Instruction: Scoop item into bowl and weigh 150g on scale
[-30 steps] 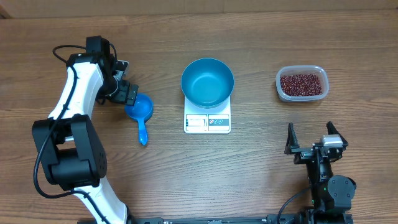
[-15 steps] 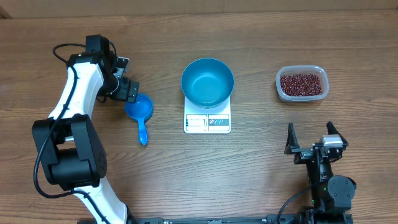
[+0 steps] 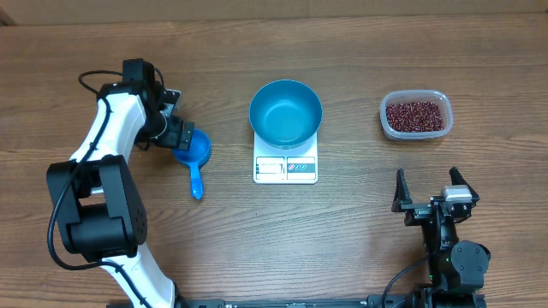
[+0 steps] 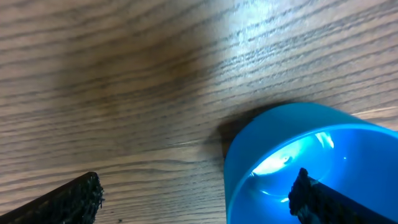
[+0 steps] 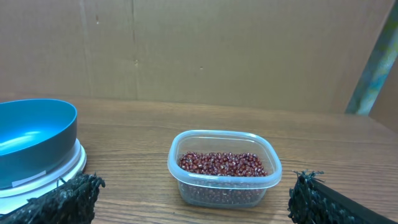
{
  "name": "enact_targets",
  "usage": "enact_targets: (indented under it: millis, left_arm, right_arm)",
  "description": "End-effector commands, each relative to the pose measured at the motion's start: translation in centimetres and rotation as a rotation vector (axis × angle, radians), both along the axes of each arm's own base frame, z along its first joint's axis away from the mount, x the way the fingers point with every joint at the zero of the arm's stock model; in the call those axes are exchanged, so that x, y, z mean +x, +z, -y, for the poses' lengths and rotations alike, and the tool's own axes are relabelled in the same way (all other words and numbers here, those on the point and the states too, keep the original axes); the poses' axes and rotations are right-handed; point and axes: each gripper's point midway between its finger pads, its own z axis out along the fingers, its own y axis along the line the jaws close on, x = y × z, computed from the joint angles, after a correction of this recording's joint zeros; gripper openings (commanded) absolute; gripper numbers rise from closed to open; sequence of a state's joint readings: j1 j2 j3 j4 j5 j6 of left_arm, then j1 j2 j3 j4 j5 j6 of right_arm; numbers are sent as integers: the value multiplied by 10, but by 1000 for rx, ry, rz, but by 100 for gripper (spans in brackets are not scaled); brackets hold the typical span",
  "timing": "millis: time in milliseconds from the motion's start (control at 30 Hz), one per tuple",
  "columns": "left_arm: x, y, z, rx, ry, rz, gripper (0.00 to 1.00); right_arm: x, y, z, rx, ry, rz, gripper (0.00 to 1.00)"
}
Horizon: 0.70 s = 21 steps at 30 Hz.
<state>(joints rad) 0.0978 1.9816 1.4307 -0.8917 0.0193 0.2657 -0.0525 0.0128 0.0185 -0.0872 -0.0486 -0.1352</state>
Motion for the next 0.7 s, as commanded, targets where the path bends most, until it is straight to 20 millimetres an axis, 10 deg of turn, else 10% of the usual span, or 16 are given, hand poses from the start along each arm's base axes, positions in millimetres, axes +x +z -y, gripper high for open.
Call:
enact_targets:
  millis: [0, 667]
  left_arm:
    - [-5, -9, 4, -15, -18, -20, 99]
    - [1, -9, 3, -11, -19, 6, 100]
  right_arm:
    - [0, -1, 0, -4, 2, 6, 100]
    - [0, -1, 0, -4, 2, 6, 100]
